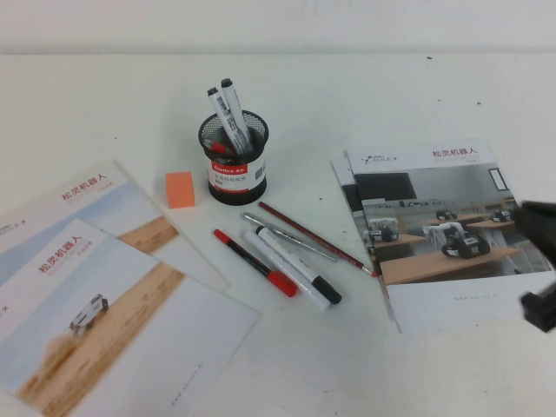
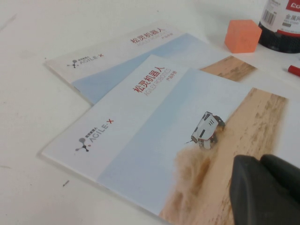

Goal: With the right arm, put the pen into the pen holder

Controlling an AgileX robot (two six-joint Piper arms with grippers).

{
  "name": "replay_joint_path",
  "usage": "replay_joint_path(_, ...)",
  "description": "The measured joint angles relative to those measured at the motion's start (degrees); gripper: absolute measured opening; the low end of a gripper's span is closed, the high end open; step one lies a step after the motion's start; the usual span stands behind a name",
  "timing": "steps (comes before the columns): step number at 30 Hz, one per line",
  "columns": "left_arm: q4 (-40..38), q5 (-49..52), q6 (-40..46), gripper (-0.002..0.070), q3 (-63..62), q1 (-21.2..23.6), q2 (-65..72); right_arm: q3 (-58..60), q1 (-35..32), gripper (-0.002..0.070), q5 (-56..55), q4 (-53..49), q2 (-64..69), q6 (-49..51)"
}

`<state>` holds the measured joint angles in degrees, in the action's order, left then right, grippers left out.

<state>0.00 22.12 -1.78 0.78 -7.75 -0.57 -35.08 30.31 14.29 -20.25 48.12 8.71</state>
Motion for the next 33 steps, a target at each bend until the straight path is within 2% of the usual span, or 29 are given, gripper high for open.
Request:
replay_joint_path(5,0.0,0.0,0.0,-0.0001,0.0,0.0,0.0,1.1,-4.4,-0.0019,9.7,1.0,-6.5,1.2)
replay_joint_path(10,0.0,0.0,0.0,-0.0001,0.0,0.0,0.0,7.3,-11.4,-0.0019,10.5,3.3,-16.4,0.7)
replay_joint_path(17,0.0,0.0,0.0,-0.0001,0.0,0.0,0.0,21.9,-22.0,-0.0019,2.5,6.5,-31.9,0.6)
replay_joint_path(22,0.0,0.0,0.0,-0.0001,0.0,0.0,0.0,31.6,-28.3,-0.0019,-5.9,8.9,-37.4,0.6)
replay_joint_path(26,0.0,0.0,0.0,-0.0001,0.0,0.0,0.0,36.3,-29.2,-0.0019,-12.0,10.3,-37.8,0.6)
replay_joint_path(33,0.0,0.0,0.0,-0.0001,0.0,0.0,0.0,36.4,-29.2,-0.0019,-11.1,10.8,-39.0,0.6)
